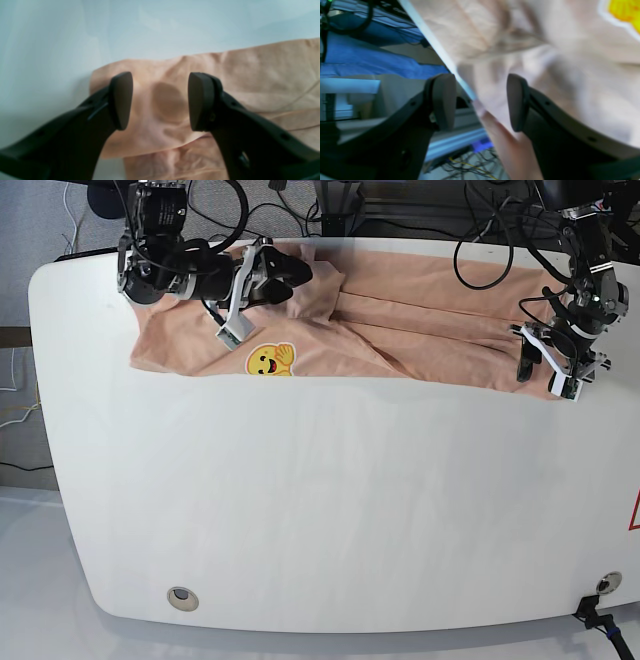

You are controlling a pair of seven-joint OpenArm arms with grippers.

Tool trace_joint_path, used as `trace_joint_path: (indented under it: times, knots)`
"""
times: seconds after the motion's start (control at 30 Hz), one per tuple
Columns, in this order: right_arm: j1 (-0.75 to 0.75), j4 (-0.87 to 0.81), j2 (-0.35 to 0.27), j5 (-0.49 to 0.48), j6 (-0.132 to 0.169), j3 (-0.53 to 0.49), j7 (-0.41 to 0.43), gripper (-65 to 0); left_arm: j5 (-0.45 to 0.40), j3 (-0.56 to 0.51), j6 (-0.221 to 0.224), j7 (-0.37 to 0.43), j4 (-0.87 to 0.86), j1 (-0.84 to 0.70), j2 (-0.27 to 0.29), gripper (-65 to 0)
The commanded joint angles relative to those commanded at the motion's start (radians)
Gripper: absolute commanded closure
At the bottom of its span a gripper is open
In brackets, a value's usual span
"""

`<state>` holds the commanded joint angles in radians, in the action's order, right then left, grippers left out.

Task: Fold the T-shirt properly
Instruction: 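Grasp the sleeve end with the right gripper and fold it inward, then grasp the strip ends with both grippers and straighten the shirt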

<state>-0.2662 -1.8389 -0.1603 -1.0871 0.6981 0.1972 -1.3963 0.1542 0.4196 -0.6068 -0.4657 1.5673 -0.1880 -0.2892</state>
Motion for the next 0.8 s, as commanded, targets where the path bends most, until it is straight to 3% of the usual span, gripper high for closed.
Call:
trace_joint_path:
  times: [0.1, 0.23, 0.37, 0.47, 0.53, 0.6, 0.63, 0.8]
  knots:
    - [0.035, 0.002, -0.018, 0.009, 0.0, 0.06, 0.0, -31.6, 0.0, 0.0, 0.0, 0.0, 0.043, -0.006, 0.002, -33.0]
    - [0.078, 0.0, -0.041, 0.101, 0.0, 0.117, 0.0, -31.4, 0.0, 0.0, 0.0, -0.021, 0.149, -0.049, 0.003, -33.0]
    - [0.081, 0.0, -0.078, 0.14, 0.0, 0.13, 0.01, -30.9, 0.0, 0.003, 0.0, -0.064, 0.259, -0.114, 0.002, -33.0]
    - [0.074, 0.0, -0.08, 0.14, 0.0, 0.13, 0.018, -21.2, 0.002, 0.003, 0.0, -0.066, 0.296, -0.186, 0.002, -32.6]
    - [0.071, 0.002, -0.077, 0.14, 0.0, 0.13, 0.018, -10.1, 0.002, 0.002, 0.0, -0.066, 0.299, -0.219, 0.006, -23.1]
    - [0.071, 0.005, -0.077, 0.141, 0.0, 0.129, 0.018, 0.0, 0.002, 0.002, 0.0, -0.066, 0.299, -0.236, 0.032, -6.3]
    - [0.071, 0.005, -0.077, 0.141, 0.0, 0.127, 0.018, 0.0, 0.002, 0.003, 0.0, -0.066, 0.299, -0.242, 0.04, 0.0]
    - [0.069, 0.008, -0.075, 0.143, 0.0, 0.126, 0.018, 0.0, 0.002, 0.002, 0.0, -0.066, 0.295, -0.273, 0.043, 0.0]
